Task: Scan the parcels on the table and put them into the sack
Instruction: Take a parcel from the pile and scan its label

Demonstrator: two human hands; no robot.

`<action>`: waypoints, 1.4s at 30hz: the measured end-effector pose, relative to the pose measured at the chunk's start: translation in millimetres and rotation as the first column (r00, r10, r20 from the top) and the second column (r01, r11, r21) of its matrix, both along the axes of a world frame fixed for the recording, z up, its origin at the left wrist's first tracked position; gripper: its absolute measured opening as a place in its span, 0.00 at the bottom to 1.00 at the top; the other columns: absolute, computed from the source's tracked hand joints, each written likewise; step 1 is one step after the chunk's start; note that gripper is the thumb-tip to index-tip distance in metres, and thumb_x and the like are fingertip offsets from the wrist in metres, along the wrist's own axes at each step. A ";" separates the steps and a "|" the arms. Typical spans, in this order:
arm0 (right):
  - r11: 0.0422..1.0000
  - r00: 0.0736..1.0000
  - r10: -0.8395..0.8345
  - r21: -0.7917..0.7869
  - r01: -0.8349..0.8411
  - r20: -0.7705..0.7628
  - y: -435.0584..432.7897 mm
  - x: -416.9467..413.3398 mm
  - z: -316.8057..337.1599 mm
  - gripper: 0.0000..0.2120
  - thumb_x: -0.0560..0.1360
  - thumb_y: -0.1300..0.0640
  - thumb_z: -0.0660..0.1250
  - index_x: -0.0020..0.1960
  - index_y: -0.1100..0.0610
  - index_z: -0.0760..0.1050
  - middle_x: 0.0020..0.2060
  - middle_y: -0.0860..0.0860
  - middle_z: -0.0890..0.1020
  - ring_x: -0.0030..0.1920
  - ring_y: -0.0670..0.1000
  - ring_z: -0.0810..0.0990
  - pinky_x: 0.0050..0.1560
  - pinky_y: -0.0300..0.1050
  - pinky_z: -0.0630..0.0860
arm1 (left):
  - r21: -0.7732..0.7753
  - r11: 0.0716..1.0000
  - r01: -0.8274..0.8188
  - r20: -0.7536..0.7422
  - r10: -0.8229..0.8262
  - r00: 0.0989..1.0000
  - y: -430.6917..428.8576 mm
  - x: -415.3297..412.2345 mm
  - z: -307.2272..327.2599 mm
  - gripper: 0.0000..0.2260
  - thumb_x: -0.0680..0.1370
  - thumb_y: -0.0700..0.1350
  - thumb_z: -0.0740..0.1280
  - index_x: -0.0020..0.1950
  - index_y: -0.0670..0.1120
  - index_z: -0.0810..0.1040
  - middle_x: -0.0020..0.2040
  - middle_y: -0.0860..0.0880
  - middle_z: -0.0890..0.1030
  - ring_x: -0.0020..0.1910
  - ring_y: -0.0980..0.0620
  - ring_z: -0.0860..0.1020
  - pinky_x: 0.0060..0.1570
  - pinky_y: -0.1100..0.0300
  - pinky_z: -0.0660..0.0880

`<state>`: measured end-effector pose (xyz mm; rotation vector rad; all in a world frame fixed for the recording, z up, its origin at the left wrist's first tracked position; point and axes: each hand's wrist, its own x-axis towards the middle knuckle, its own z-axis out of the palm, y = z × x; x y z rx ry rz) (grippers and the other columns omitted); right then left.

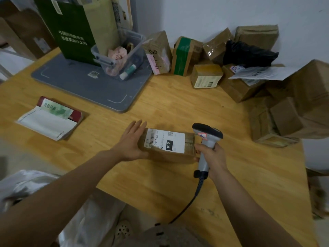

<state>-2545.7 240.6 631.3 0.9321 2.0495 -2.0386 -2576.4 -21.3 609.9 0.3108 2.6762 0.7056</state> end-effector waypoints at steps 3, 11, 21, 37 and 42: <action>1.000 1.000 0.026 0.015 -0.026 -0.005 -3.7 2.4 -0.9 0.08 0.72 0.63 0.72 0.42 0.53 0.74 0.37 0.52 0.79 0.34 0.51 0.77 0.43 0.53 0.77 | -0.105 0.993 0.062 0.067 -0.055 0.996 4.6 -14.6 3.0 0.52 0.68 0.55 0.75 0.79 0.45 0.42 0.79 0.48 0.49 0.78 0.47 0.40 0.76 0.50 0.46; 0.970 0.972 0.233 0.072 -0.233 0.007 0.8 -3.5 1.0 0.15 0.71 0.60 0.74 0.56 0.58 0.76 0.43 0.50 0.80 0.41 0.48 0.79 0.36 0.42 0.73 | -0.214 0.960 0.179 0.017 -0.179 0.984 -6.7 -11.6 6.3 0.39 0.75 0.38 0.70 0.79 0.54 0.52 0.79 0.55 0.49 0.78 0.51 0.45 0.75 0.53 0.54; 0.925 0.924 0.370 0.059 -0.376 0.094 -27.2 9.0 -14.6 0.11 0.71 0.59 0.74 0.51 0.54 0.77 0.43 0.50 0.81 0.42 0.50 0.79 0.39 0.43 0.73 | 0.394 0.731 -0.558 0.114 0.563 0.819 22.1 24.0 -14.8 0.30 0.72 0.46 0.75 0.73 0.52 0.69 0.66 0.46 0.68 0.61 0.47 0.73 0.55 0.57 0.76; 0.897 0.881 0.438 -0.156 -0.415 0.177 -29.9 11.9 -10.7 0.12 0.69 0.63 0.74 0.50 0.55 0.77 0.42 0.54 0.82 0.42 0.53 0.79 0.40 0.46 0.75 | 0.505 0.024 -0.863 0.772 0.434 0.464 29.2 41.0 -24.5 0.11 0.78 0.44 0.67 0.59 0.42 0.77 0.54 0.41 0.82 0.49 0.46 0.80 0.51 0.50 0.79; 0.899 0.899 0.409 -0.239 -0.367 0.158 -29.1 14.9 -14.6 0.18 0.68 0.65 0.74 0.57 0.58 0.77 0.53 0.59 0.82 0.54 0.59 0.80 0.51 0.64 0.79 | 0.533 0.059 -0.844 0.752 0.424 0.504 35.4 39.7 -26.4 0.10 0.79 0.42 0.66 0.59 0.39 0.74 0.58 0.36 0.80 0.50 0.44 0.78 0.53 0.51 0.77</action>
